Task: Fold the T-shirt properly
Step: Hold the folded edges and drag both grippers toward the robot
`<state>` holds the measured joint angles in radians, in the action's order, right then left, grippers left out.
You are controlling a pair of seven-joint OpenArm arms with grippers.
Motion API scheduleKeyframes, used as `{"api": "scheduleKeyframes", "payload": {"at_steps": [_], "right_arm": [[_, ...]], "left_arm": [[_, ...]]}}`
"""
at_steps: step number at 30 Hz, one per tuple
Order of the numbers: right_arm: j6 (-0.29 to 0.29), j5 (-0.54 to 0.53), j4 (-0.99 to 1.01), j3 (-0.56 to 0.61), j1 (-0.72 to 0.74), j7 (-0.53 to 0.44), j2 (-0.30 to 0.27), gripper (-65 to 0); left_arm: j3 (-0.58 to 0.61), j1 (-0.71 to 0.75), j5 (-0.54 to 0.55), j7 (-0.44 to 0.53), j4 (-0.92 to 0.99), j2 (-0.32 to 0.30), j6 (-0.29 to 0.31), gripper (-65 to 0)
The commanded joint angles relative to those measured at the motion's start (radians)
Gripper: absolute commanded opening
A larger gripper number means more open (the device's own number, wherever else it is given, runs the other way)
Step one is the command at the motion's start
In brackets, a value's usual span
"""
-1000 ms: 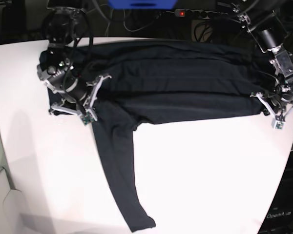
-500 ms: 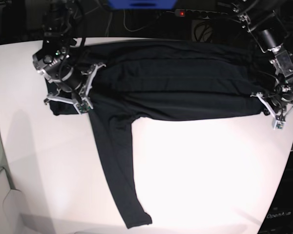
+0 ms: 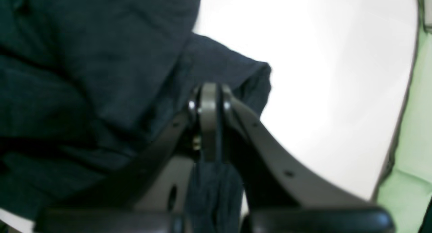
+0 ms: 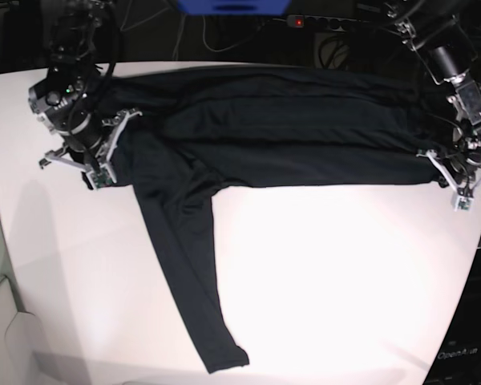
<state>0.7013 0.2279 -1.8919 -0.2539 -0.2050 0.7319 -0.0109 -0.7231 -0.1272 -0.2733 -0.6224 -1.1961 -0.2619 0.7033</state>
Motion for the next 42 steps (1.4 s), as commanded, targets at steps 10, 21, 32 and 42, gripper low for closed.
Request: {"api": "scheduleKeyframes", "payload": {"at_steps": [10, 21, 32, 42], "right_arm": [[-0.003, -0.012, -0.018, 0.003, -0.006, -0.022, -0.001, -65.0], [-0.003, -0.012, -0.011, 0.003, 0.0, -0.022, 0.002, -65.0], [-0.003, -0.012, -0.011, 0.003, -0.004, -0.022, 0.001, -65.0], [-0.003, -0.011, -0.01, 0.0, 0.002, -0.013, -0.001, -60.0]], "left_arm": [[0.0, 0.008, 0.007, 0.017, -0.02, -0.014, -0.005, -65.0], [0.073, 0.036, 0.007, 0.019, -0.012, -0.017, -0.005, -65.0], [0.064, 0.05, 0.013, 0.02, -0.018, -0.018, -0.005, -46.5], [0.064, 0.067, 0.016, 0.02, -0.02, -0.02, -0.005, -42.1]]}}
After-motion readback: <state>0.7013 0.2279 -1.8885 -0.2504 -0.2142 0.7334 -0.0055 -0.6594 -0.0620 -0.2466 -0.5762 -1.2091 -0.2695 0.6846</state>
